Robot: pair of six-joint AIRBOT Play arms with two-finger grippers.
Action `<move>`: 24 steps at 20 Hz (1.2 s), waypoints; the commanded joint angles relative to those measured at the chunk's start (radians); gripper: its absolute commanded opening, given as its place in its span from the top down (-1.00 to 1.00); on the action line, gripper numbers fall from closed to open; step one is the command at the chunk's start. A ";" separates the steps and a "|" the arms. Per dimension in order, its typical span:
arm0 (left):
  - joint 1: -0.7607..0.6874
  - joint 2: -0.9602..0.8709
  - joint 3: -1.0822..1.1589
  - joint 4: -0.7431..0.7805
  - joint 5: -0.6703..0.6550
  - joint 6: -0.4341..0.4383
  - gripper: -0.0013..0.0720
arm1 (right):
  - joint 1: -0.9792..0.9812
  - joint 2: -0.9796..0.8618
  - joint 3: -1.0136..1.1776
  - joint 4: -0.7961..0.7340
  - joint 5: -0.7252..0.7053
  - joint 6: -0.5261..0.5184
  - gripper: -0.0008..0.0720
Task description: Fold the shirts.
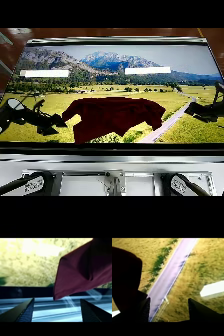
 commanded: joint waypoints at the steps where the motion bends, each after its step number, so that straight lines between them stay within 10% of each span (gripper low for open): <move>1: -0.057 0.002 -0.140 -0.034 0.111 -0.002 -0.99 | -0.069 -0.005 -0.081 0.097 0.033 -0.057 -0.65; 13: -0.216 -0.150 -0.187 -0.264 0.372 0.019 -0.97 | -0.069 -0.097 -0.092 0.237 0.027 -0.072 -0.65; 14: -0.235 -0.160 -0.187 -0.296 0.398 0.018 -0.86 | -0.069 -0.097 -0.092 0.240 0.028 -0.071 -0.65; 16: -0.266 -0.173 -0.185 -0.329 0.436 0.019 0.17 | -0.069 -0.097 -0.092 0.248 0.034 -0.071 -0.65; 17: -0.276 -0.173 -0.185 -0.328 0.446 0.019 0.35 | -0.069 -0.098 -0.092 0.253 0.039 -0.072 -0.65; 20: -0.276 -0.162 -0.183 -0.328 0.443 0.050 0.84 | -0.069 -0.133 -0.092 0.296 0.087 -0.104 -0.66; 24: -0.275 -0.089 -0.183 -0.325 0.442 0.091 0.86 | -0.069 -0.224 -0.092 0.438 0.120 -0.173 -0.66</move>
